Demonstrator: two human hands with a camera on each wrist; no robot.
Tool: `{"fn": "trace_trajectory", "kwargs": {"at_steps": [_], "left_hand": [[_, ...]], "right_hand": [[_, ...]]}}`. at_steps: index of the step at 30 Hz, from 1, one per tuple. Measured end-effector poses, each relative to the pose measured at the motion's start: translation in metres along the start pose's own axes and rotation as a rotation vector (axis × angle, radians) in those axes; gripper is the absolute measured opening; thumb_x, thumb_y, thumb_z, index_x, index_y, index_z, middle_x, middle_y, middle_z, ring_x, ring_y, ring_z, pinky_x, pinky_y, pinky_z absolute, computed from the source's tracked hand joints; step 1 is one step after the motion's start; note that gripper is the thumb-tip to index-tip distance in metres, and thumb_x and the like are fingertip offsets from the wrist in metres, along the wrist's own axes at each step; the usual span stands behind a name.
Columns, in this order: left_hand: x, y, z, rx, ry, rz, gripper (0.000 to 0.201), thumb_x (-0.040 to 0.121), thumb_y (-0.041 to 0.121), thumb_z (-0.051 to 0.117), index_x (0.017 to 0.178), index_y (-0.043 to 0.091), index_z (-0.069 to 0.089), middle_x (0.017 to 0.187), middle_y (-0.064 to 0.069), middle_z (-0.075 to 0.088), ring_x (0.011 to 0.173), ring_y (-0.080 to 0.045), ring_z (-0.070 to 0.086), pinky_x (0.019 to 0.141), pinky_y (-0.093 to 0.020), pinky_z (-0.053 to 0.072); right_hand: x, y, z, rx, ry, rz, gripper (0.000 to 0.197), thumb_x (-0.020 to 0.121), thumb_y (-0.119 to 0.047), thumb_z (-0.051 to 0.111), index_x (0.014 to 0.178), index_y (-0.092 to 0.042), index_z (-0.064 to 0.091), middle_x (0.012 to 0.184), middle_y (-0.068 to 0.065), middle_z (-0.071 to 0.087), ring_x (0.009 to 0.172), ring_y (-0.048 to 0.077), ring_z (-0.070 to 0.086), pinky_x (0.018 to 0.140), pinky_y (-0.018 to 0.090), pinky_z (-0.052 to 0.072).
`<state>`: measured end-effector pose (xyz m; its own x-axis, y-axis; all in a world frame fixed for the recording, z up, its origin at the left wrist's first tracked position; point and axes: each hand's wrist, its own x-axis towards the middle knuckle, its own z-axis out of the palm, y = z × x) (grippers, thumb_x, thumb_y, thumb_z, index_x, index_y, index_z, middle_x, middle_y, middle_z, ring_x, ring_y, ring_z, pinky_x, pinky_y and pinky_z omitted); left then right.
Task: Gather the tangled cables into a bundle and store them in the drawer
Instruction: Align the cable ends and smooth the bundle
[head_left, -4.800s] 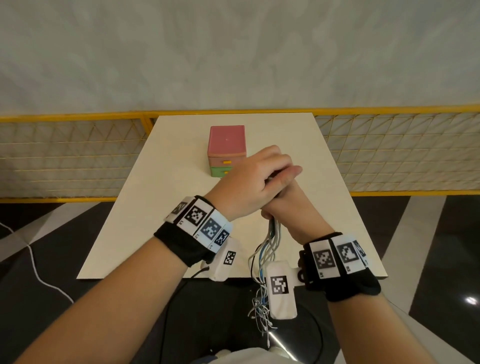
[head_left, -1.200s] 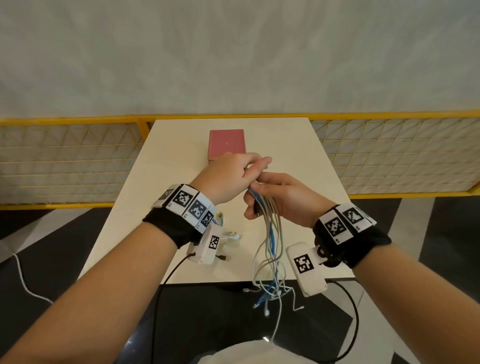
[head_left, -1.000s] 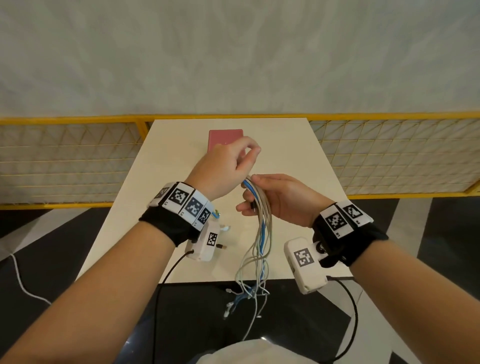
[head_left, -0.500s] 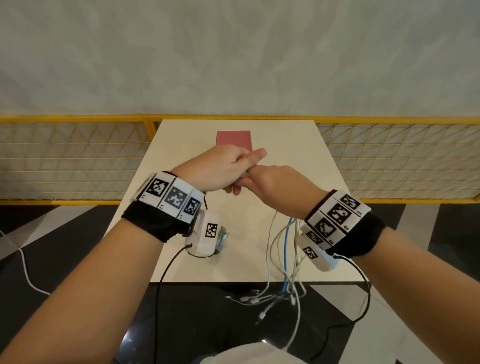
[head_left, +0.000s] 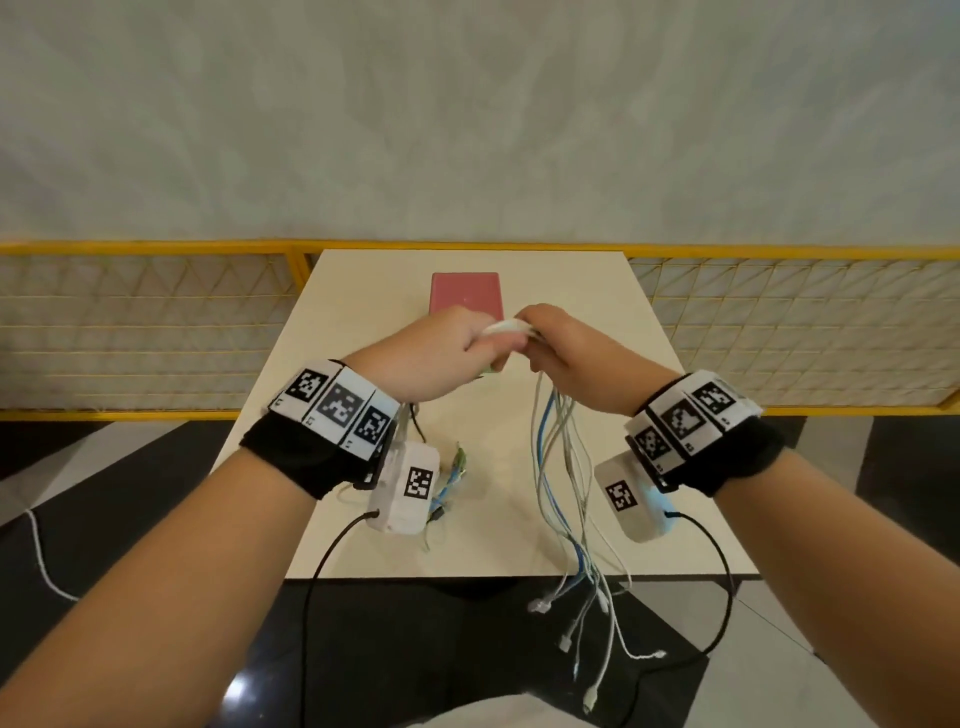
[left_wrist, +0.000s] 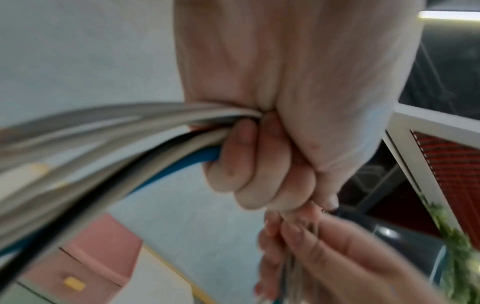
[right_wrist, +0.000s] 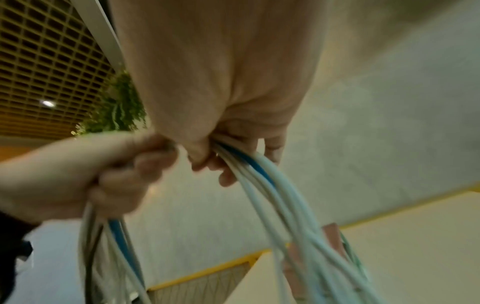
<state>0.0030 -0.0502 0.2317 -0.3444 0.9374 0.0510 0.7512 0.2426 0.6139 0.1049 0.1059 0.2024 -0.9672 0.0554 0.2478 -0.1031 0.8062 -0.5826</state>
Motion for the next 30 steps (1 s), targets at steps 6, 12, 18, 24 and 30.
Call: {"fn": "trace_trajectory", "kwargs": {"at_steps": [6,12,18,24,30], "left_hand": [[0.005,0.023,-0.025,-0.420,0.432,0.072,0.035,0.105,0.032,0.039,0.076,0.015,0.051,0.047,0.010,0.035,0.038,-0.004,0.029,0.042,-0.017,0.027],[0.009,0.035,-0.052,-0.471,0.580,0.139,0.036,0.104,0.032,0.040,0.075,0.013,0.051,0.046,0.008,0.035,0.037,-0.005,0.029,0.041,-0.016,0.026],[0.000,0.019,-0.056,-0.499,0.619,0.152,0.035,0.104,0.032,0.040,0.074,0.017,0.051,0.046,0.010,0.033,0.039,-0.004,0.028,0.043,-0.016,0.027],[-0.009,0.009,-0.066,-0.565,0.639,0.193,0.035,0.104,0.030,0.039,0.074,0.016,0.050,0.047,0.012,0.033,0.039,-0.003,0.028,0.043,-0.014,0.027],[-0.010,0.002,-0.069,-0.687,0.661,0.201,0.035,0.105,0.027,0.037,0.074,0.016,0.050,0.046,0.014,0.029,0.039,-0.005,0.022,0.041,-0.016,0.024]], "right_hand": [[-0.008,0.036,0.046,0.237,0.089,0.068,0.008,0.100,-0.010,0.028,0.099,-0.012,0.036,0.081,-0.003,0.045,0.075,0.013,0.059,0.075,0.027,0.049],[-0.002,0.053,0.076,0.131,-0.126,0.266,0.008,0.100,-0.013,0.030,0.096,-0.012,0.036,0.095,0.008,0.050,0.096,0.032,0.056,0.083,0.028,0.046],[0.037,0.065,0.061,-0.409,-0.148,0.379,0.028,0.100,-0.025,0.036,0.114,-0.003,0.047,0.114,0.013,0.046,0.097,0.031,0.048,0.086,0.042,0.041],[0.055,0.071,0.054,0.212,-0.149,0.666,0.023,0.101,-0.021,0.036,0.104,-0.001,0.048,0.094,0.015,0.058,0.064,0.025,0.064,0.054,0.033,0.055],[0.051,0.091,0.074,0.442,-0.137,0.828,0.019,0.098,-0.012,0.043,0.080,-0.010,0.051,0.086,0.008,0.054,0.085,0.023,0.055,0.075,0.033,0.051]]}}
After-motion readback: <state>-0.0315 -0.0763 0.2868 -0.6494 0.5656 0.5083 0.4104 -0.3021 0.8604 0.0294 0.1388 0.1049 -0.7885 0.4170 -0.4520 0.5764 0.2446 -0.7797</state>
